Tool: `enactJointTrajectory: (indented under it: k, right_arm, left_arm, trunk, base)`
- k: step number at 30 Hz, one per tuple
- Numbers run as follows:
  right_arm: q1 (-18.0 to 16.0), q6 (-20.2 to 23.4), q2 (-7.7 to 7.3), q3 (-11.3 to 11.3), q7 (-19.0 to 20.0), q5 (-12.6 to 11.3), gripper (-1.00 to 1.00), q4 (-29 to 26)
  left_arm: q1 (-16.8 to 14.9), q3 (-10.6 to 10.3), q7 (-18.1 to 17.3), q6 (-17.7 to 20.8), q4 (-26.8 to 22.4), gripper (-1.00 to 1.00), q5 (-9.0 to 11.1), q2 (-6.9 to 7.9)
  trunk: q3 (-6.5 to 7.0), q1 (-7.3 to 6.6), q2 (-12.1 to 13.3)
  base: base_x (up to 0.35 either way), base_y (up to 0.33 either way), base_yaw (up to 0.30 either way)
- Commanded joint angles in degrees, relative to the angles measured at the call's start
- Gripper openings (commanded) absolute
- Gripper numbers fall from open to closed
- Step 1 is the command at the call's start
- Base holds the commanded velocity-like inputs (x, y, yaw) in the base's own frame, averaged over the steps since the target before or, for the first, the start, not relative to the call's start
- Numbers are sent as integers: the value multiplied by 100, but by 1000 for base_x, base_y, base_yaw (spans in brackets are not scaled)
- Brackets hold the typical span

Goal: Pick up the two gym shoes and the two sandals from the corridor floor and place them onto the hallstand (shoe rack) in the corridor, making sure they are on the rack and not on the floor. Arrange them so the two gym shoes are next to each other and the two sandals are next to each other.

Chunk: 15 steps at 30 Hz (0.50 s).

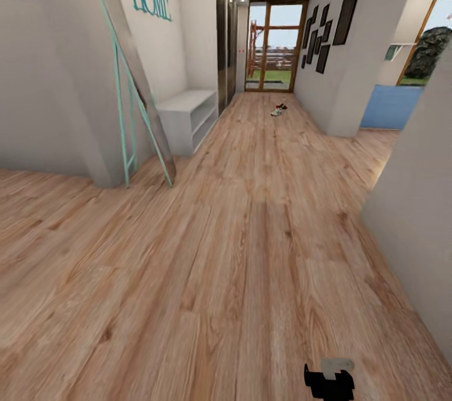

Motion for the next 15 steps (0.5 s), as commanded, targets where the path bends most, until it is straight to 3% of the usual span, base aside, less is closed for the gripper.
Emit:
enactJointTrajectory:
  k: [1,8,15]
  right_arm:
    - [-3,-8,1,-1,-32,46,100,7]
    - [8,-15,-2,-1,-27,60,100,7]
    - [47,-21,-6,-1,-32,54,100,7]
  left_arm:
    - [-2,8,-7,4,6,100,53,1]
    - [-2,0,579,-6,5,100,48,-7]
    - [-2,-2,666,-5,8,100,45,-8]
  trunk:
    - [1,3,-2]
    - [45,3,-2]
    - [91,3,-2]
  base:
    - [338,0,-249]
    - [338,0,-247]
    - [338,0,-244]
